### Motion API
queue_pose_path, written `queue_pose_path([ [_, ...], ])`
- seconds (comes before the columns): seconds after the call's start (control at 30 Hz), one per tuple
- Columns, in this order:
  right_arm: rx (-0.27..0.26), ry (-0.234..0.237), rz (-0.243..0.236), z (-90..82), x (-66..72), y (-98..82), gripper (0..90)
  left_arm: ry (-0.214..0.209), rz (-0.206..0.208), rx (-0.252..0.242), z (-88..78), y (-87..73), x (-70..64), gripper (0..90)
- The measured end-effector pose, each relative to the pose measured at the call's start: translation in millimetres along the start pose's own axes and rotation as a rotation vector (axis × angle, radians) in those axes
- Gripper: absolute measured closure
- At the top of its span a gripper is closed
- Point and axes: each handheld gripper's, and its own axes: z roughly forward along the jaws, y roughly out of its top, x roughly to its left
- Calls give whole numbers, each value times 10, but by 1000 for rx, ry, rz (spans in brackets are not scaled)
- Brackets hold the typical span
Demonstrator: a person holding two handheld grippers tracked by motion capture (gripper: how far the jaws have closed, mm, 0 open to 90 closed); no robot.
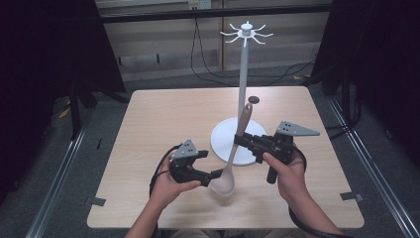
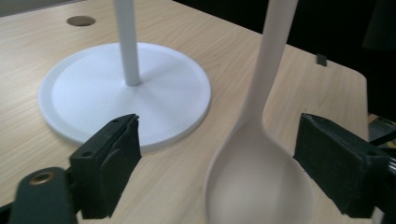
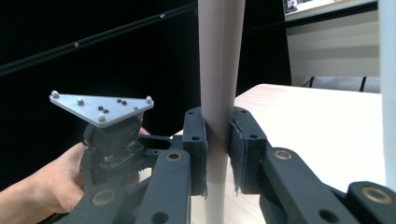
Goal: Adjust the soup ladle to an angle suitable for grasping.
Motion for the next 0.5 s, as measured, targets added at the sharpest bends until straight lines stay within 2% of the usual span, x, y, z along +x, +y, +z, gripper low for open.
queue_pose_path([
  [0.3,11,-3,-41,-11,-34,157,777,39,-39,9,-48,-114,94,77],
  [0.5,30,-7,-92,-2,-34,307,777,41,-48,10,-53,-151,108,65],
])
